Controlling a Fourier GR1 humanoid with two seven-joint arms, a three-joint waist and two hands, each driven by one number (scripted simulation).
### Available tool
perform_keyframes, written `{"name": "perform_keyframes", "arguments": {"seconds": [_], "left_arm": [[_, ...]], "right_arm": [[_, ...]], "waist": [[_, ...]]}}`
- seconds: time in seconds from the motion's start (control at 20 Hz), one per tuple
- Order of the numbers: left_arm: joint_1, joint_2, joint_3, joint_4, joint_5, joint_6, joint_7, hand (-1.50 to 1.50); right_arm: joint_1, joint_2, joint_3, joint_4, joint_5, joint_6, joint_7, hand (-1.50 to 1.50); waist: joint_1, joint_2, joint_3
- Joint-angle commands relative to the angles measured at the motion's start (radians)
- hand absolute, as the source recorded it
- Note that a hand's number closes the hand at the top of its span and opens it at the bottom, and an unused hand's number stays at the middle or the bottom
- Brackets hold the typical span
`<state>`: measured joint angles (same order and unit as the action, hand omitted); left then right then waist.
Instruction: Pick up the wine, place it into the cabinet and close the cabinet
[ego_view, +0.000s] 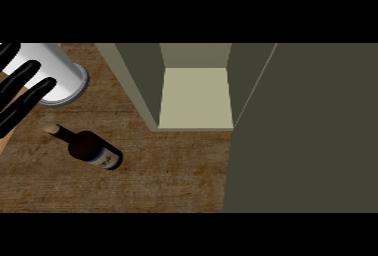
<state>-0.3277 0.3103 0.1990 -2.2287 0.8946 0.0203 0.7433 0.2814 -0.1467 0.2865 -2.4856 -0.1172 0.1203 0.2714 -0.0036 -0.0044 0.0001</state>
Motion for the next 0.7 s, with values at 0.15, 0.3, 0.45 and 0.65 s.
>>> {"name": "perform_keyframes", "arguments": {"seconds": [0.15, 0.3, 0.45, 0.65], "left_arm": [[0.002, 0.008, -0.013, -0.093, -0.014, 0.113, 0.062, -1.50], [0.002, 0.028, -0.006, -0.177, -0.005, 0.203, 0.122, -1.50], [-0.036, 0.066, 0.044, -0.162, -0.002, 0.212, 0.121, -1.50], [-0.094, 0.110, 0.064, -0.113, -0.007, 0.239, 0.140, -1.50]], "right_arm": [[0.016, 0.013, 0.054, -0.210, 0.020, -0.064, 0.144, -1.50], [0.062, -0.015, 0.053, -0.235, 0.017, -0.049, 0.145, -1.50], [-0.030, -0.017, 0.028, -0.236, -0.013, -0.072, 0.211, -1.50], [0.068, -0.027, 0.046, -0.217, 0.014, -0.051, 0.119, -1.50]], "waist": [[-0.003, 0.001, 0.000], [-0.004, -0.001, 0.000], [0.003, 0.000, 0.000], [-0.009, -0.001, 0.001]]}}
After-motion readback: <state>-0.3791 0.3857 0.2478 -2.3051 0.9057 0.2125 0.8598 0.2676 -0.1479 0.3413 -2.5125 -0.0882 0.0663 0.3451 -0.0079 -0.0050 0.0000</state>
